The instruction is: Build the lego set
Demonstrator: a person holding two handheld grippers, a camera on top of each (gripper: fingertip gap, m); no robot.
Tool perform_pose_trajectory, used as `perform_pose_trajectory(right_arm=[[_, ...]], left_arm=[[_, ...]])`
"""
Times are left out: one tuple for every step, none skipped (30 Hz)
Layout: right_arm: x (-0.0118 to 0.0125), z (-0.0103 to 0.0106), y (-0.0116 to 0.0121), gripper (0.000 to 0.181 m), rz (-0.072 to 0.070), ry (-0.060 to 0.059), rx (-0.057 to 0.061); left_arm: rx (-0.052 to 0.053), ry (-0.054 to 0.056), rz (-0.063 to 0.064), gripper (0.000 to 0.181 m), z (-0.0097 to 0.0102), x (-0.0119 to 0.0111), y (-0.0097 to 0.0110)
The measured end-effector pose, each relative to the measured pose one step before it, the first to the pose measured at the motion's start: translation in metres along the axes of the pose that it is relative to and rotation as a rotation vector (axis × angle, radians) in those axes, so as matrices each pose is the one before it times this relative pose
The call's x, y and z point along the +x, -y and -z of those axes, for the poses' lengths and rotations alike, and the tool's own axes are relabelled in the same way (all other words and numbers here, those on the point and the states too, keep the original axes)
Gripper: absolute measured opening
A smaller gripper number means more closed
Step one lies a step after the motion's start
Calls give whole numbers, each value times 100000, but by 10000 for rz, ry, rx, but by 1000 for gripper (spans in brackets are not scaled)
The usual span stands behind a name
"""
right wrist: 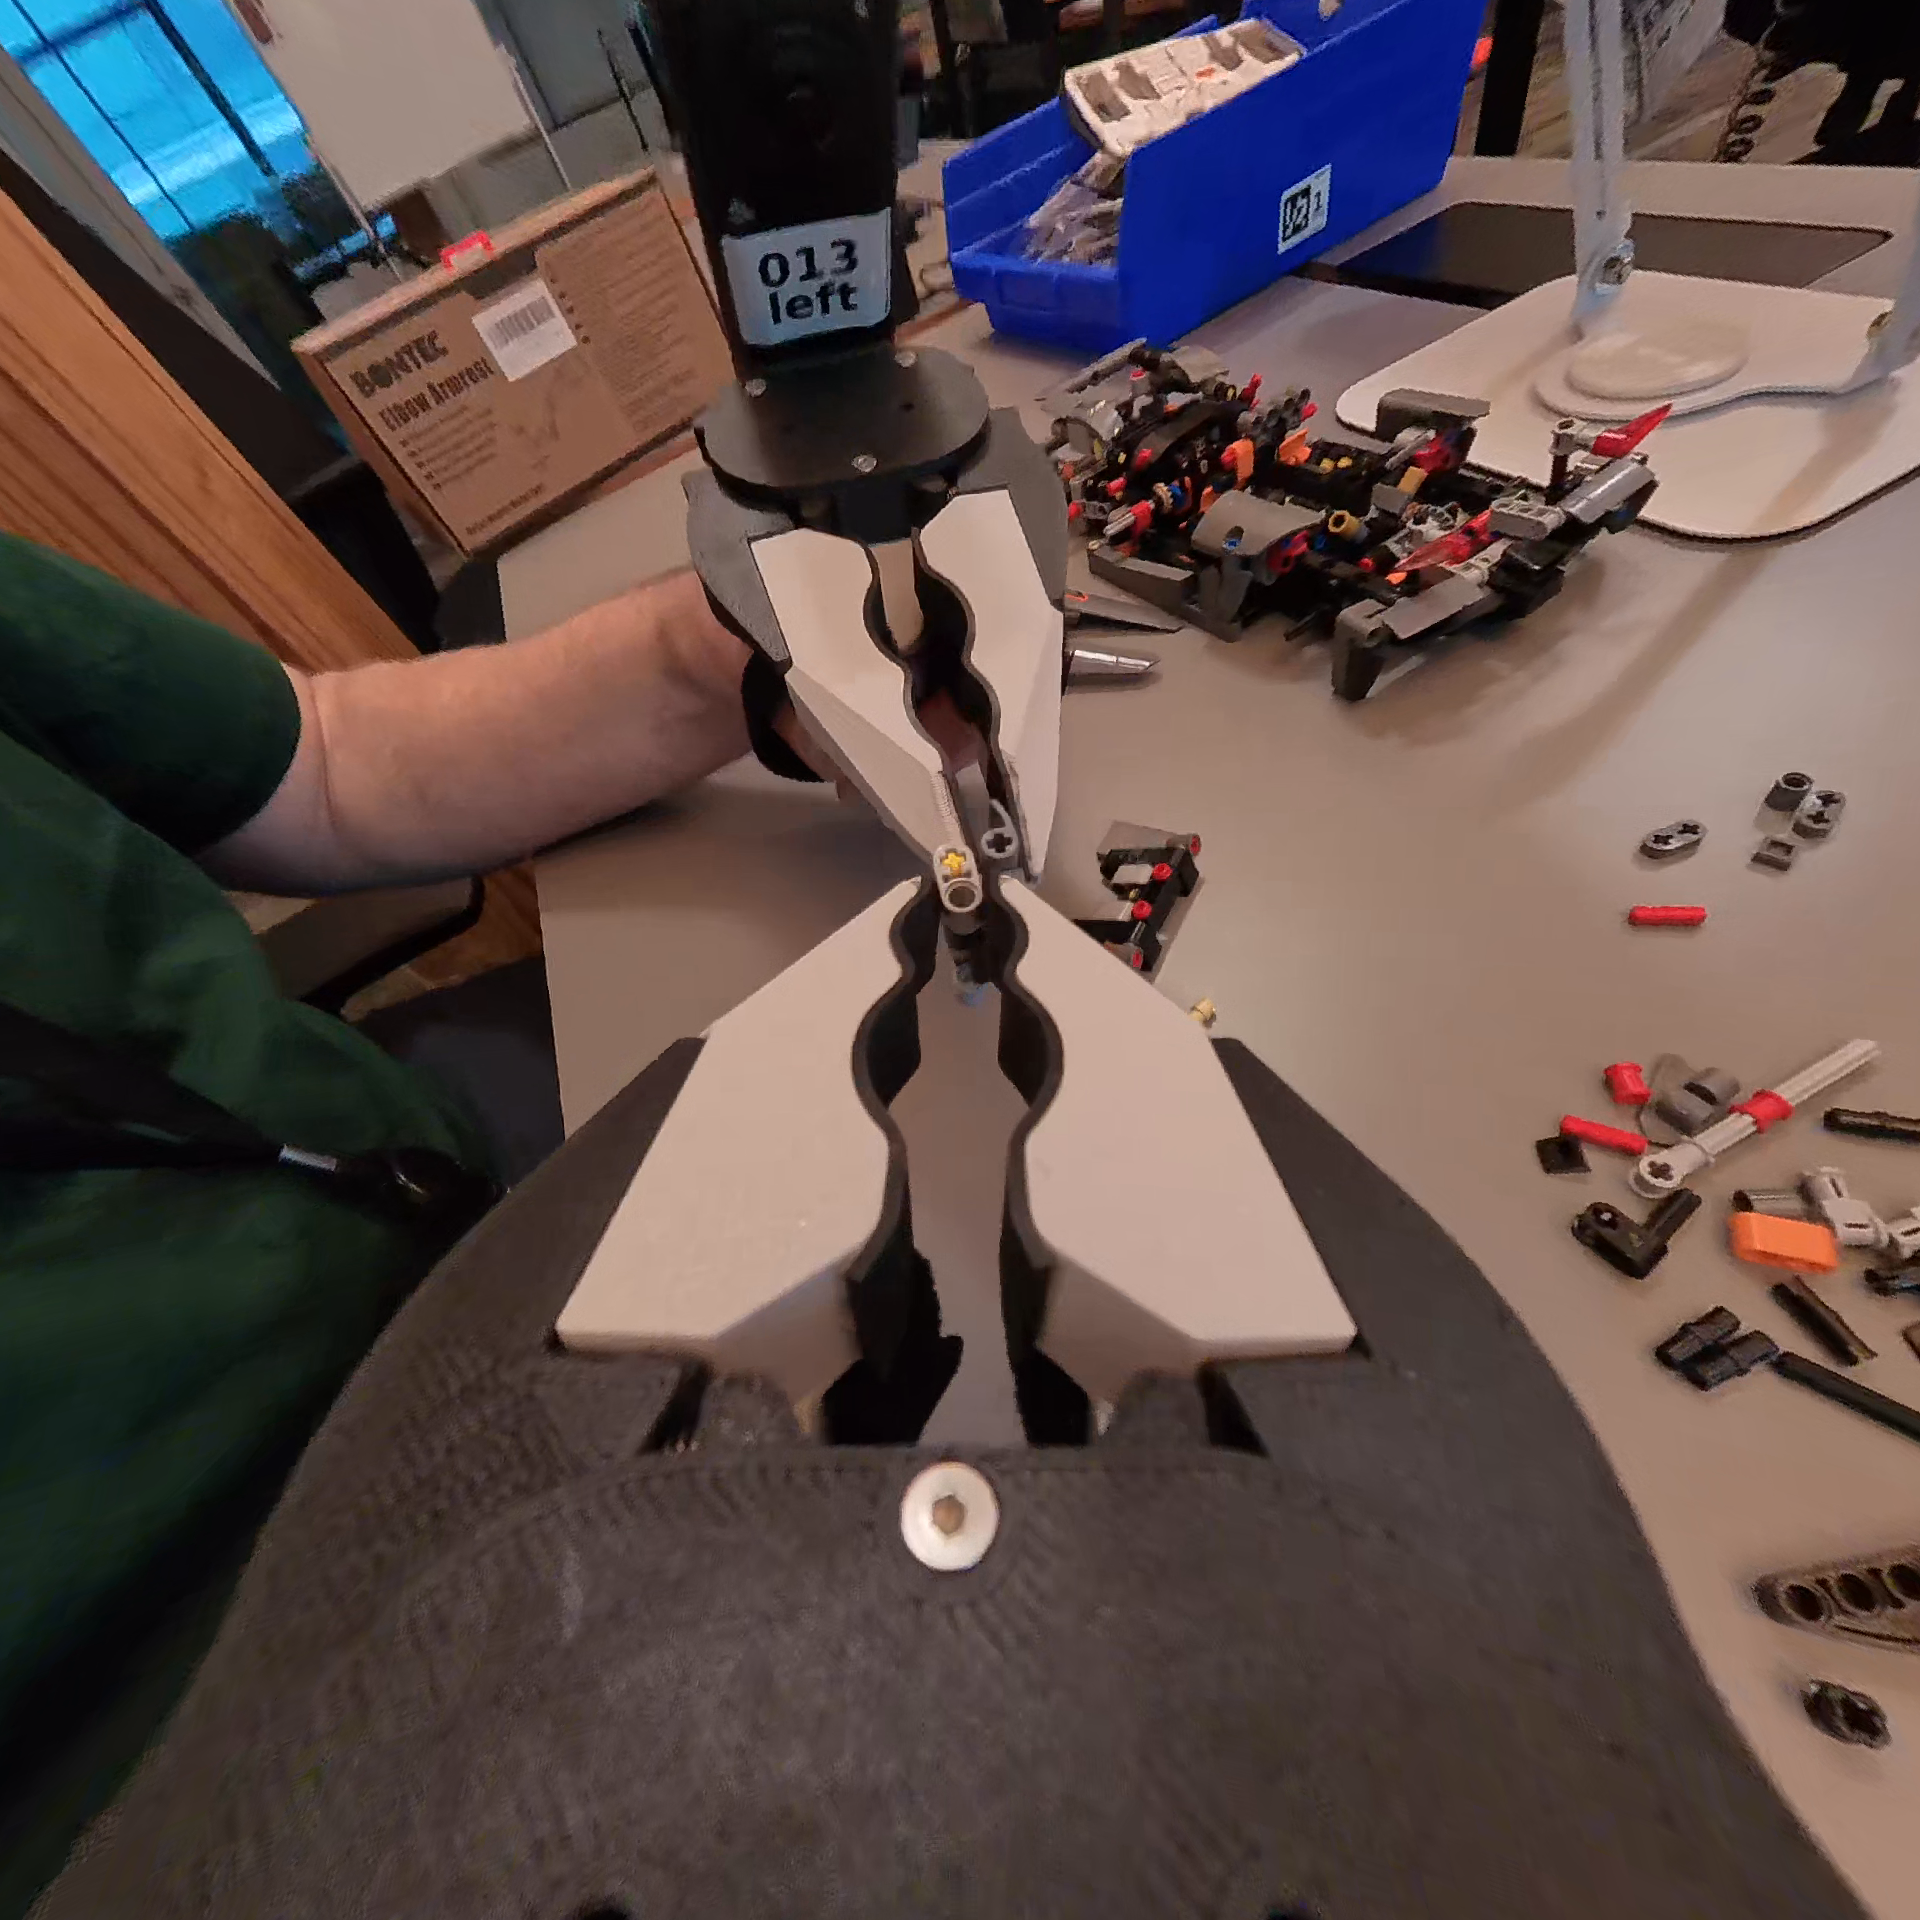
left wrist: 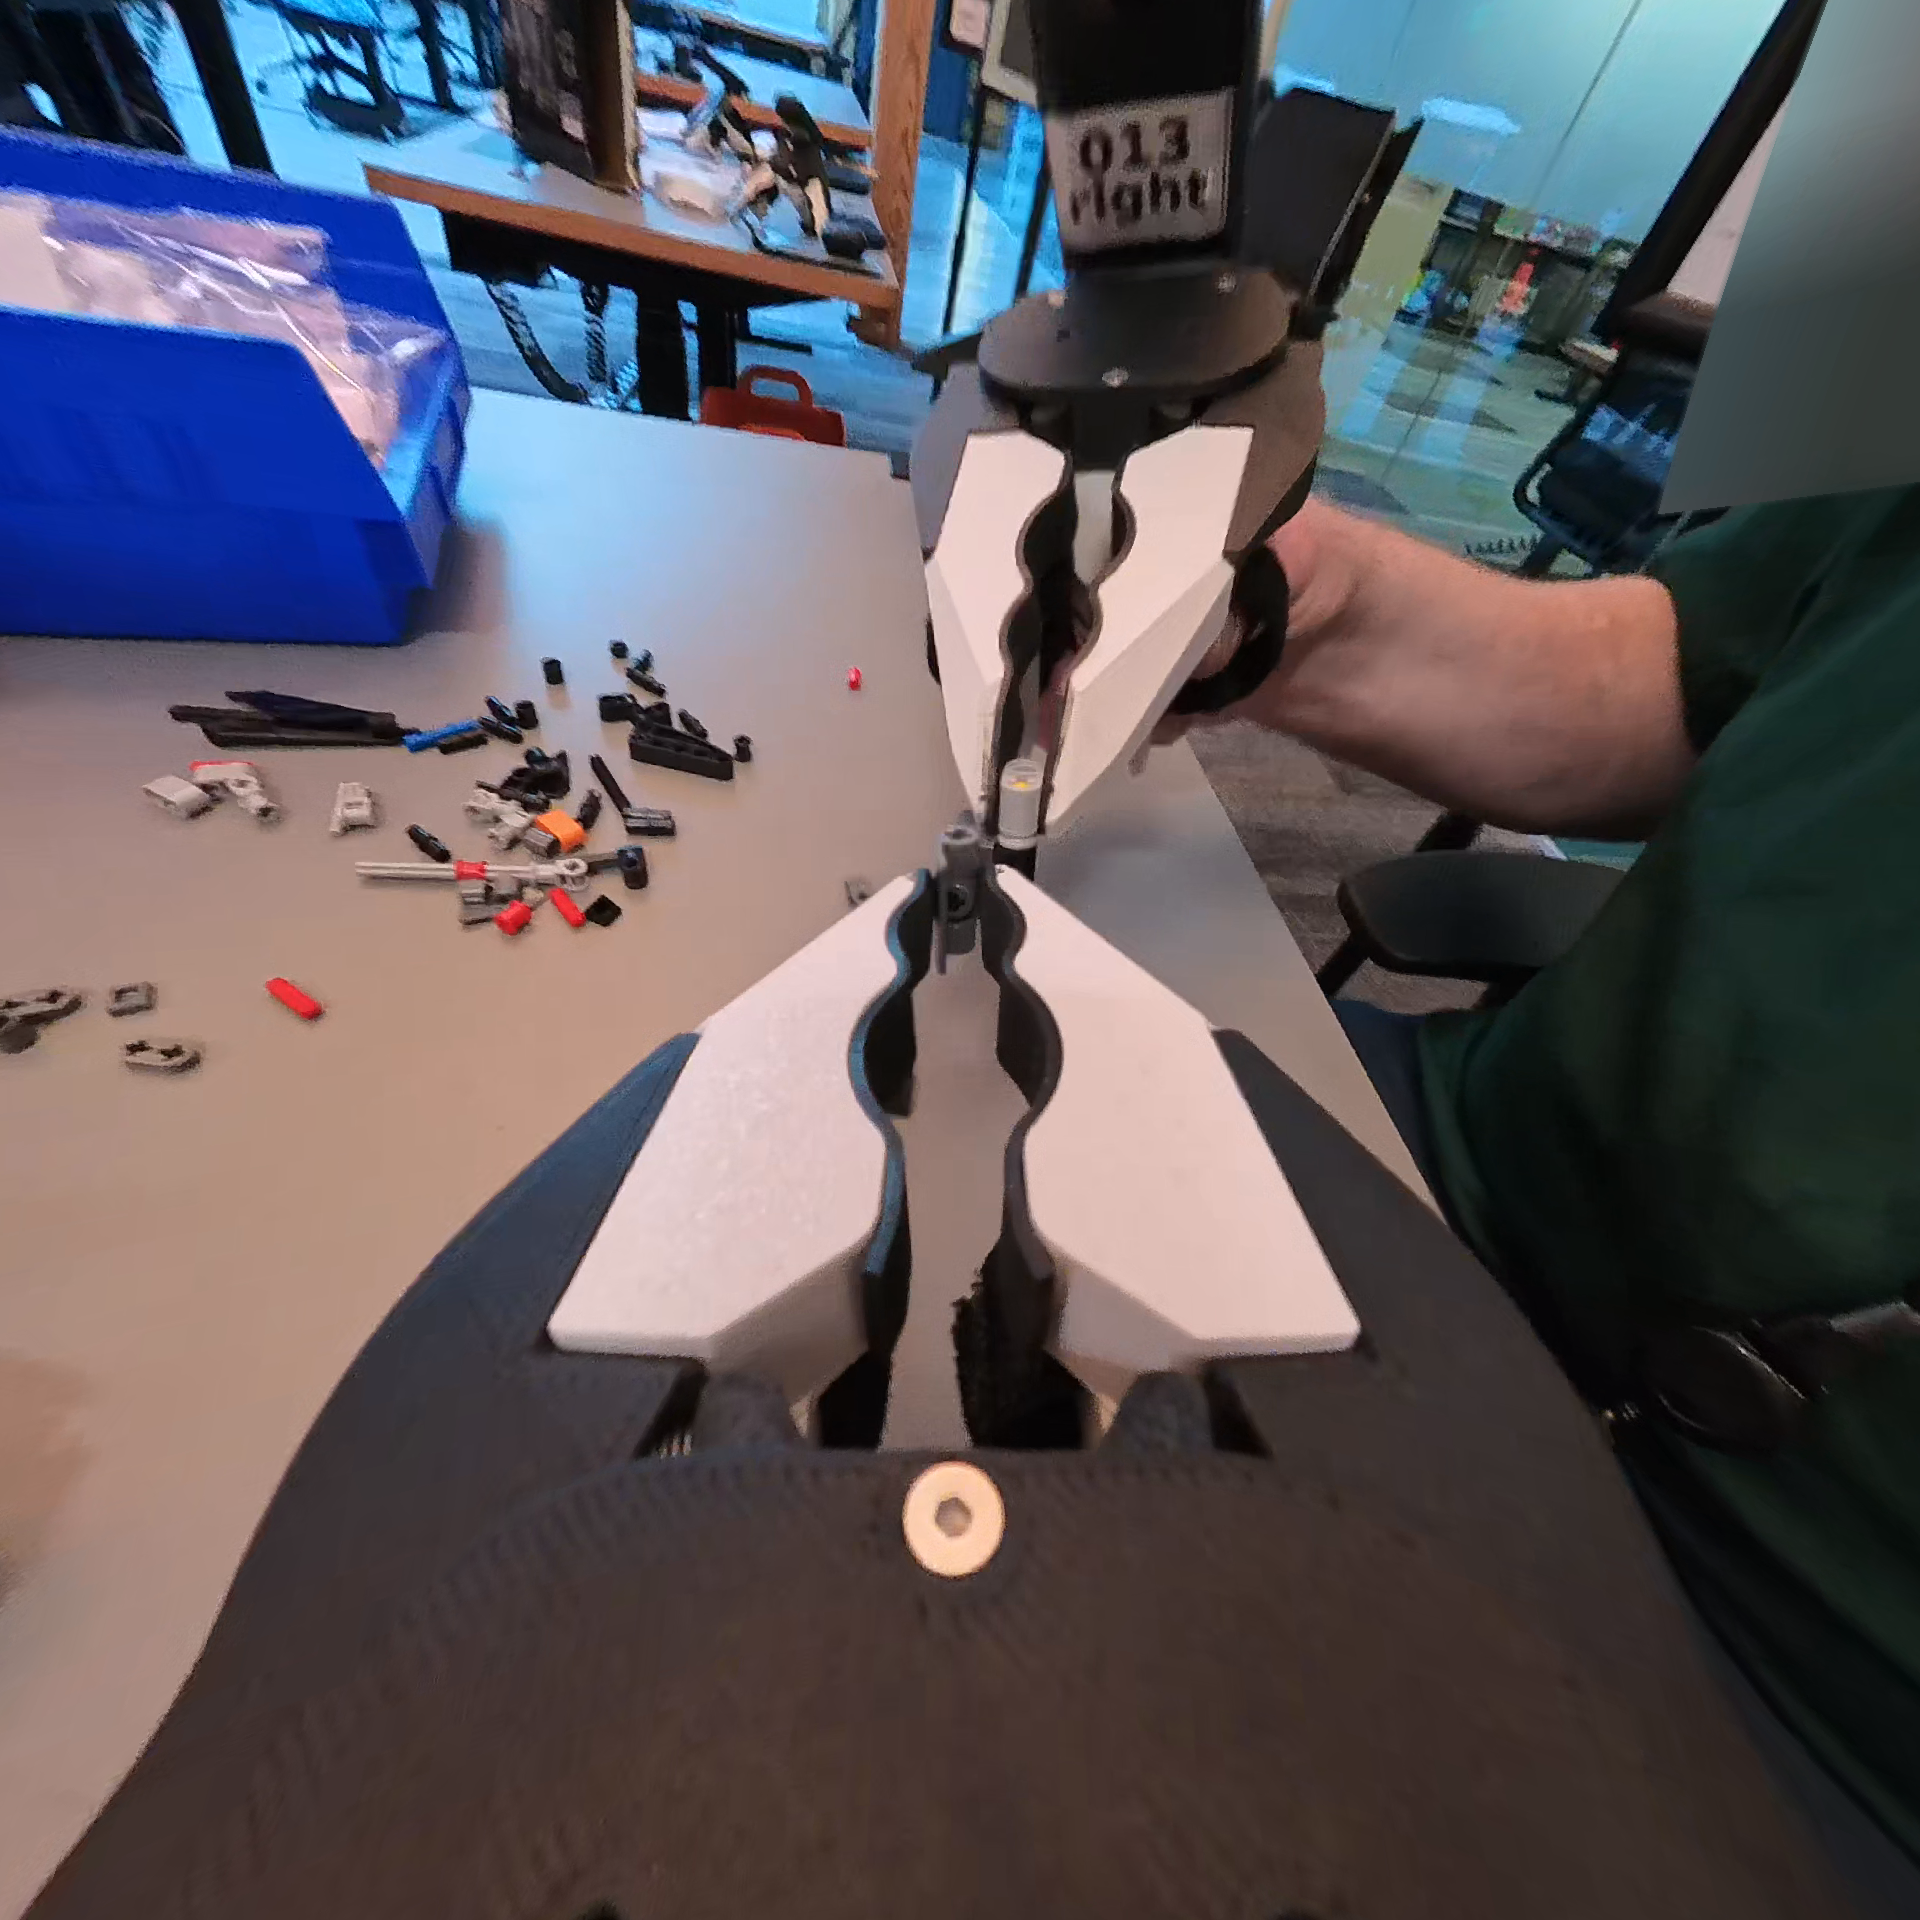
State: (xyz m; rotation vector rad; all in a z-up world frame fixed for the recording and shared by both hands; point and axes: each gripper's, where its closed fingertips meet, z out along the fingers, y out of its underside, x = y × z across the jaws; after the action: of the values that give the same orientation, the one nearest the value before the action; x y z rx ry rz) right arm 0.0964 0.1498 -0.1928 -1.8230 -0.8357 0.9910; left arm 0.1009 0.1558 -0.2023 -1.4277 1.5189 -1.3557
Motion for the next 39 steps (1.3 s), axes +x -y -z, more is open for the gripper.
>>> perform_pose_trajectory(right_arm=[[83, 111, 399, 6, -263, 82, 336], [149, 135, 484, 6, -355, 96, 411], [221, 141, 571, 6, -351, 61, 481], [154, 115, 574, 5, -289, 85, 488], [34, 39, 425, 5, -214, 120, 365], [156, -6, 306, 5, -130, 1, 256], [195, -12, 315, 5, -94, -54, 239], [68, -28, 292, 5, -90, 38, 210], [57, -31, 319, 5, -30, 6, 206], [105, -49, 228, 5, 27, -56, 136], [-61, -143, 81, 5, 21, 38, 25], [-231, -201, 4, 5, 24, 116, -22], [-136, -210, 26, 5, 80, 4, 23], [-141, -236, -39, 5, 111, -20, -3], [-199, -262, -194, 5, 62, 54, -111], [-202, -194, -105, 5, 28, 67, -40], [-176, -113, 50, 5, -4, 46, 73], [-121, -80, 17, 5, 2, 21, 44], [-59, -35, 4, 5, 6, -1, 17], [-61, -15, 30, 5, -22, 15, 22], [-94, -2, 24, 5, -31, 54, 15], [-5, 19, -1, 6, -12, -23, -15], [167, 101, 20, 9, -10, -135, -21], [66, 225, 97, 16, -38, -65, -4], [-39, 396, 163, 21, -19, 9, 1], [142, 615, 268, 22, 78, -128, 22], [335, 784, 336, 23, 174, -260, 27], [363, 867, 338, 24, 181, -245, -28], [474, 905, 259, 23, 146, -270, -83], [768, 865, 57, 23, 157, -421, -205], [1102, 740, -303, 23, 279, -589, -418], [1435, 566, -616, 22, 455, -753, -580], [1439, 280, -718, 19, 557, -739, -606], [1172, -81, -662, 18, 517, -527, -560], [985, -390, -594, 16, 394, -354, -525], [962, -632, -589, 15, 374, -308, -556], [834, -794, -563, 12, 441, -235, -570], [752, -859, -418, 12, 429, -172, -510], [779, -891, -345, 12, 394, -171, -474]], left_arm=[[197, 130, -10, 8, 159, -179, 332], [148, 177, 51, 13, 168, -318, 253], [152, 160, 133, 18, 162, -351, 232], [157, -32, 147, 21, 120, -68, 202], [126, -84, 135, 23, 71, 31, 152], [49, 9, 108, 29, 23, -88, 30], [8, 36, 74, 35, -18, -101, -24], [17, -71, 14, 36, -34, 89, 1], [68, -10, 18, 38, -15, 24, 100], [93, 15, 44, 43, -28, -24, 132], [97, -44, 87, 45, -38, 53, 129], [118, -145, 87, 43, -20, 188, 146], [175, -74, 24, 40, -21, 116, 221], [169, 6, -5, 37, 20, 15, 222], [201, -48, -62, 26, 145, 108, 279], [217, 57, 7, 19, 216, -114, 292], [99, -146, 113, 19, 157, 118, 139], [80, -134, 120, 19, 109, 97, 82], [122, -38, -2, 19, 73, 48, 103], [26, -56, 9, 18, -12, 84, -6], [-15, -117, 49, 18, -19, 146, -25], [68, 13, 10, 18, 54, -44, 113], [27, 60, 13, 18, 88, -126, 62], [-47, -8, 28, 18, 95, -53, -40], [-41, 12, 2, 18, 135, -67, -33], [33, 34, -3, 18, 164, -85, 94], [53, -23, 54, 18, 173, -26, 120], [29, -77, 100, 18, 152, 12, 70], [31, -10, 58, 18, 140, -59, 68], [59, 12, 22, 18, 145, -83, 119], [-8, 23, 35, 18, 108, -134, 21], [-57, 79, 4, 18, 85, -204, -46], [-34, 92, -20, 18, 52, -215, -24], [-5, 12, 3, 18, 11, -91, 19], [9, 7, 21, 18, -9, -83, 11], [-36, 39, 5, 18, -33, -130, -86], [-83, 60, -6, 18, -35, -161, -173], [-70, 35, 12, 18, -10, -142, -167], [-45, 22, 35, 18, -4, -116, -108]])
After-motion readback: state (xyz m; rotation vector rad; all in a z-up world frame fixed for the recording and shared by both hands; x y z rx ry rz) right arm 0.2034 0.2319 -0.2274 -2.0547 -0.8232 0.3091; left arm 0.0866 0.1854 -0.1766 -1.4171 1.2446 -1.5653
